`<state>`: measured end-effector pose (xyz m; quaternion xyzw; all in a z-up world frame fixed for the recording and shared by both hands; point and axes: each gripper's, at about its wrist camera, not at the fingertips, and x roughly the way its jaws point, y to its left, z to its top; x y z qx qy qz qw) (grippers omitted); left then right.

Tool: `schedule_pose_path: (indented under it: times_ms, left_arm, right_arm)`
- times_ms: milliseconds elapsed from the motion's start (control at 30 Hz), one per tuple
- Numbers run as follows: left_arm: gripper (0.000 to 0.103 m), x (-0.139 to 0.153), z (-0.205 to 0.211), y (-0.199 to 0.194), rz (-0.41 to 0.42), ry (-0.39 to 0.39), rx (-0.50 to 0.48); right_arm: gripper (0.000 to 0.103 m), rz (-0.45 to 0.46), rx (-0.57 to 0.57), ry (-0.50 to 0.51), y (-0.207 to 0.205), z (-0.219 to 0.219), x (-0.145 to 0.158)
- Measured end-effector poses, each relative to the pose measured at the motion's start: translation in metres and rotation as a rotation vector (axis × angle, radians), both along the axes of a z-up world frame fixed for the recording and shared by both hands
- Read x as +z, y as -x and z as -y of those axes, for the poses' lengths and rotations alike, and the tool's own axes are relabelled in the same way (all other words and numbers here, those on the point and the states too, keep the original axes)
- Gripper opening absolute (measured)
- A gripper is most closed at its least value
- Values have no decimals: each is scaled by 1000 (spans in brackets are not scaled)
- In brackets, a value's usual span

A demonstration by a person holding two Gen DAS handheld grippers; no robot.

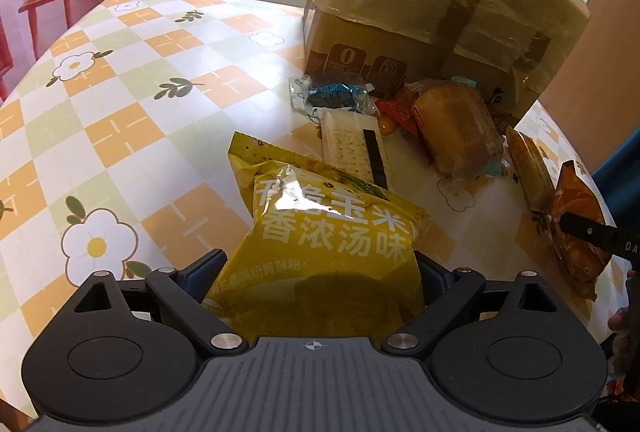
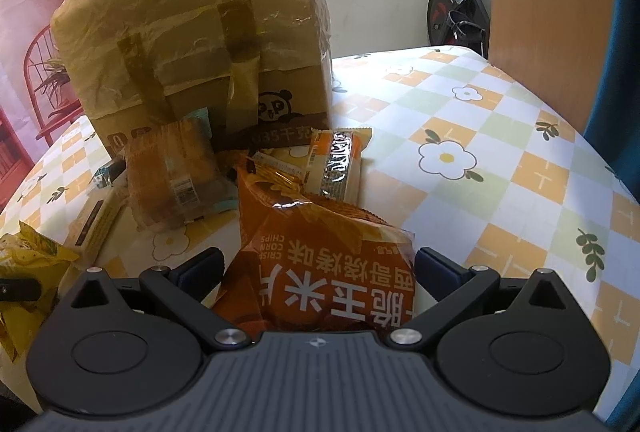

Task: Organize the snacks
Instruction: 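Grasp the yellow chip bag with the left gripper while the right grasps the orange bag, then lift both bags and carry them over the cardboard box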

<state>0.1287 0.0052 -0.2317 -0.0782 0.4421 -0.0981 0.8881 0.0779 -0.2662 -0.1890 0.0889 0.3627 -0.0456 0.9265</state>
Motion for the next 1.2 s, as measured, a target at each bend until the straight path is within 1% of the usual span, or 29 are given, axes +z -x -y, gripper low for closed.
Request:
schedule_pose_path:
  times_ms: [233,433,600,633,667,900,1200]
  left_arm:
    - [90,3,0,5,32,-6,9]
    - [89,8,0,7,67,-4,4]
    - [88,13,-4,8,79,6,18]
    - [88,14,-4,8,83,10,20]
    - [88,16,-5,8,89,15,21]
    - [88,32,-10,9,131,52,36]
    - [88,70,-8,7,232,81,30]
  right_arm:
    - [103,-12,-1,5,3,-1,1]
    - [102,-15,1,-1,4,0,1]
    - [96,-13,15,-1,5,-1,3]
    - [93,-9,18,-7,6,-1,3]
    - [92,-4,18,-13,6,0,4]
    - [91,43,19,-33,9,2,18]
    - [90,134,28,-65,8,2,48]
